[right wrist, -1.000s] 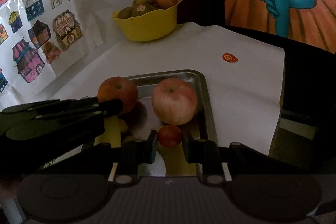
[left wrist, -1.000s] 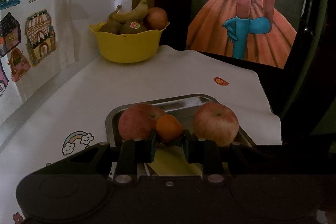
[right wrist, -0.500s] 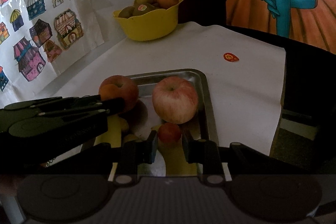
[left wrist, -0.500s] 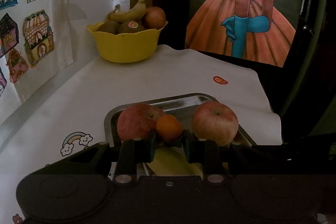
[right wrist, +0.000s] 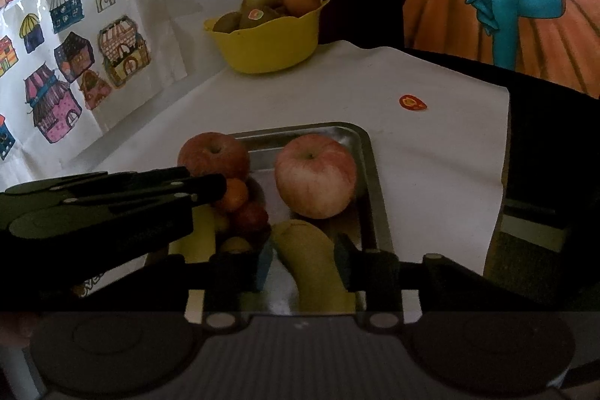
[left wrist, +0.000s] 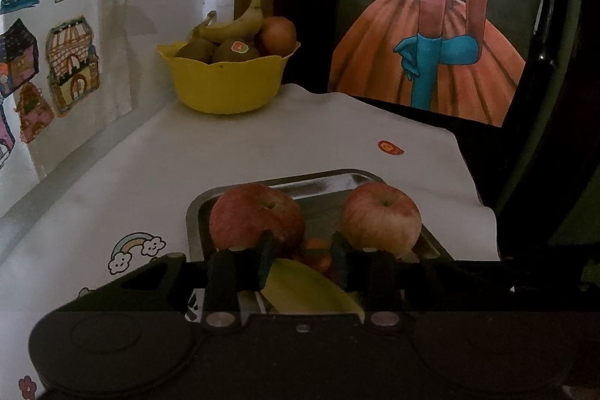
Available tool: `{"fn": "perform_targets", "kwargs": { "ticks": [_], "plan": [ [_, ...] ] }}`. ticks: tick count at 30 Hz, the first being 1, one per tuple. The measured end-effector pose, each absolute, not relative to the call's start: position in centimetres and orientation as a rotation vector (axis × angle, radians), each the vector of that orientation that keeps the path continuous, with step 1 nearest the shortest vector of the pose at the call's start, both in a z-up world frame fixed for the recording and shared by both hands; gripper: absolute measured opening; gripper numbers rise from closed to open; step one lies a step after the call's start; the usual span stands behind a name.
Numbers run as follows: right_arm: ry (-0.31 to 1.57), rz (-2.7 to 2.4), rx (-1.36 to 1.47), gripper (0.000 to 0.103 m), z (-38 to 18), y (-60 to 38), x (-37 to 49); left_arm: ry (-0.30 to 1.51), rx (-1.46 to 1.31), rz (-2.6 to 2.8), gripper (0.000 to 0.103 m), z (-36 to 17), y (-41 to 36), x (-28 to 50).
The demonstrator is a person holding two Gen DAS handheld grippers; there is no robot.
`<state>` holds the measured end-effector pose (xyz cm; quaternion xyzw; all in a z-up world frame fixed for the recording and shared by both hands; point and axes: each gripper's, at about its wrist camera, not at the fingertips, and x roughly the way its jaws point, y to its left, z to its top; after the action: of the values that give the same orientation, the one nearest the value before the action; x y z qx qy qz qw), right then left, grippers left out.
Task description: Organize fruits
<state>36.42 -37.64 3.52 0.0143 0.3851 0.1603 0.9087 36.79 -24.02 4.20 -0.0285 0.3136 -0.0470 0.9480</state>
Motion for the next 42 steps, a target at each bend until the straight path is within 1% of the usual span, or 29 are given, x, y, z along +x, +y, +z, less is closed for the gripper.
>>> {"fn": "perform_targets", "kwargs": {
  "ticks": [3, 5, 7, 11, 13, 14, 16, 19, 24, 28, 36, 42],
  "plan": [
    [0.786, 0.321, 0.034, 0.048, 3.6, -37.9, 36.1, 0.63, -0.064, -0.091, 0.044, 4.4, -24.1, 36.4],
    [0.778, 0.315, 0.038, 0.053, 3.6, -38.2, 35.9, 0.624, -0.063, -0.086, 0.046, 4.5, -24.2, 36.1],
    [0.771, 0.312, 0.041, 0.057, 3.7, -38.4, 35.6, 0.619, -0.064, -0.076, 0.054, 4.7, -24.2, 35.8],
    [0.76, 0.308, 0.051, 0.067, 3.9, -38.8, 35.2, 0.606, -0.067, -0.052, 0.062, 5.0, -24.2, 35.2],
    [0.754, 0.311, 0.056, 0.071, 3.9, -39.0, 35.0, 0.598, -0.069, -0.042, 0.071, 5.2, -24.0, 34.8],
    [0.751, 0.312, 0.057, 0.074, 4.0, -39.1, 34.8, 0.594, -0.069, -0.035, 0.073, 5.3, -23.9, 34.7],
    [0.745, 0.312, 0.055, 0.078, 4.0, -39.3, 34.6, 0.586, -0.073, -0.014, 0.085, 5.4, -23.5, 34.4],
    [0.732, 0.304, 0.054, 0.085, 4.1, -39.4, 34.2, 0.571, -0.088, 0.01, 0.094, 5.4, -22.8, 33.9],
    [0.679, 0.298, 0.054, 0.096, 4.3, -39.2, 33.2, 0.521, -0.112, 0.023, 0.101, 5.4, -21.5, 32.9],
    [0.597, 0.277, 0.047, 0.102, 4.2, -38.5, 32.3, 0.456, -0.127, 0.009, 0.102, 5.4, -20.5, 31.9],
    [0.49, 0.169, 0.083, 0.103, 3.8, -37.9, 30.3, 0.398, -0.136, -0.016, 0.102, 5.0, -18.1, 29.8],
    [0.389, 0.085, 0.083, 0.103, 4.5, -38.3, 27.1, 0.319, -0.122, -0.033, 0.102, 5.1, -16.3, 25.9]
  ]
}}
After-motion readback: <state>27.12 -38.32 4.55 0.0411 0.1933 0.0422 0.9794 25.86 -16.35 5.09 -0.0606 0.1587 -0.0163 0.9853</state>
